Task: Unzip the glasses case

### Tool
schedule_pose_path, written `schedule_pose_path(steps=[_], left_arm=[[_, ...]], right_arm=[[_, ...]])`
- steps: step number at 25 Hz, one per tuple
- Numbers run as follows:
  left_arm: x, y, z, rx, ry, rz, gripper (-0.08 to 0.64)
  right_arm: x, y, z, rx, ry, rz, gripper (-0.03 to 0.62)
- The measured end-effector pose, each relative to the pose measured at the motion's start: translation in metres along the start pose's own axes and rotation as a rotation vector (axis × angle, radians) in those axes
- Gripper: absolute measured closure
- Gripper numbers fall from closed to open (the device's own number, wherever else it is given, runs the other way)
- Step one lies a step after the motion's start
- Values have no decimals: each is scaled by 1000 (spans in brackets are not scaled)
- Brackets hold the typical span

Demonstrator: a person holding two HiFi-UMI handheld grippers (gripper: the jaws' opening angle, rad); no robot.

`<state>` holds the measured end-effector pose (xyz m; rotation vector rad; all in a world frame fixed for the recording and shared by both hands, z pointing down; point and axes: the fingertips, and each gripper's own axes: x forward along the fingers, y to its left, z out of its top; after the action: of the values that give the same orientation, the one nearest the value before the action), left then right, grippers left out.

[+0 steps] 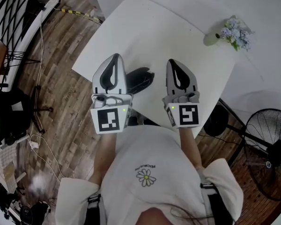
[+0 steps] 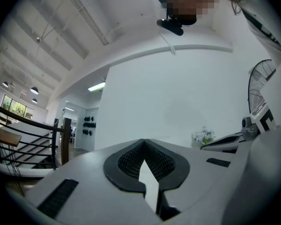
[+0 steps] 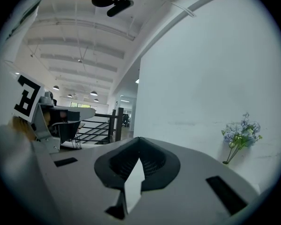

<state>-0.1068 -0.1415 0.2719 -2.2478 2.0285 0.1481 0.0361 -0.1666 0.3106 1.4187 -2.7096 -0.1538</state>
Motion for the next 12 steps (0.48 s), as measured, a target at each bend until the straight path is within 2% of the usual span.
schedule_pose_path(steps=[12], left_arm=[[-1,1,-16,30,35,5,546]], right_arm=[[1,1,-8,-6,26,2,584]])
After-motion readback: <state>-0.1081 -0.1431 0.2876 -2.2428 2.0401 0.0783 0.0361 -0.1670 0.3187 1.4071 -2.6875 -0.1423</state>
